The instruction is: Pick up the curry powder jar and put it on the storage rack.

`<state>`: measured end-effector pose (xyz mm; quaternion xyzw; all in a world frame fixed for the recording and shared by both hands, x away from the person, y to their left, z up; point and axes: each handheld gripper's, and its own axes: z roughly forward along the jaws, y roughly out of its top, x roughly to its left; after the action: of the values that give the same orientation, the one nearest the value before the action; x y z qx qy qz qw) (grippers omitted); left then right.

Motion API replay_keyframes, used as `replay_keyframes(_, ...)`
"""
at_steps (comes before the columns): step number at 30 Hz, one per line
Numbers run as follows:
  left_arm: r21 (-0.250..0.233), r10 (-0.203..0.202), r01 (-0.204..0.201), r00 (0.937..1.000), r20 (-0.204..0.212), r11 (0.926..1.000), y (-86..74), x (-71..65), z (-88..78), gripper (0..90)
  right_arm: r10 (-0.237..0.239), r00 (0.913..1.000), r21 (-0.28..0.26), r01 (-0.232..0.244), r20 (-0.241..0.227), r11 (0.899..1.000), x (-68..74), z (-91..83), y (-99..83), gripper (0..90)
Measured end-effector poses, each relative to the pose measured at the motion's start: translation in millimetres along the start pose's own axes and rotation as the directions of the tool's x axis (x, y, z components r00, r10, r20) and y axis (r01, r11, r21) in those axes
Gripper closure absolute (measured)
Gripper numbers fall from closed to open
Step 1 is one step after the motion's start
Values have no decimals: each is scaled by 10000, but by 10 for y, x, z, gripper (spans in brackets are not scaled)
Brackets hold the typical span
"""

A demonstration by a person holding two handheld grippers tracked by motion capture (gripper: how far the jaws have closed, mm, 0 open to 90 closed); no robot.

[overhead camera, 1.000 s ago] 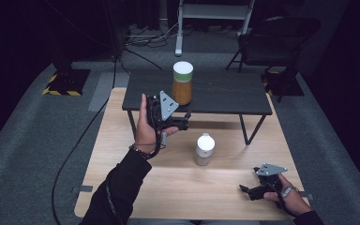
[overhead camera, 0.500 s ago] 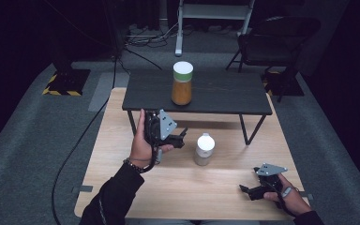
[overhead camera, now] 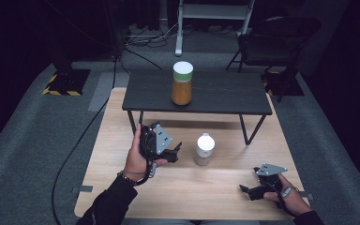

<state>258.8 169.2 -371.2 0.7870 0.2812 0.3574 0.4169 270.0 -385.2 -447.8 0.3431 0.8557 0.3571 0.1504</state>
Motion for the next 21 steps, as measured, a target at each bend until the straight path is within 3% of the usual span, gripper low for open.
replay_keyframes(12,866,293,-331,9986,445,9957,-171,-82,-55,6,1,10000,1,-1,2,10000,1,0,0,0)
replay_keyframes(21,1459,230,-324,9976,658,9888,-285,-116,-25,8,-2,10000,0,2,2,10000,0,0,0,0)
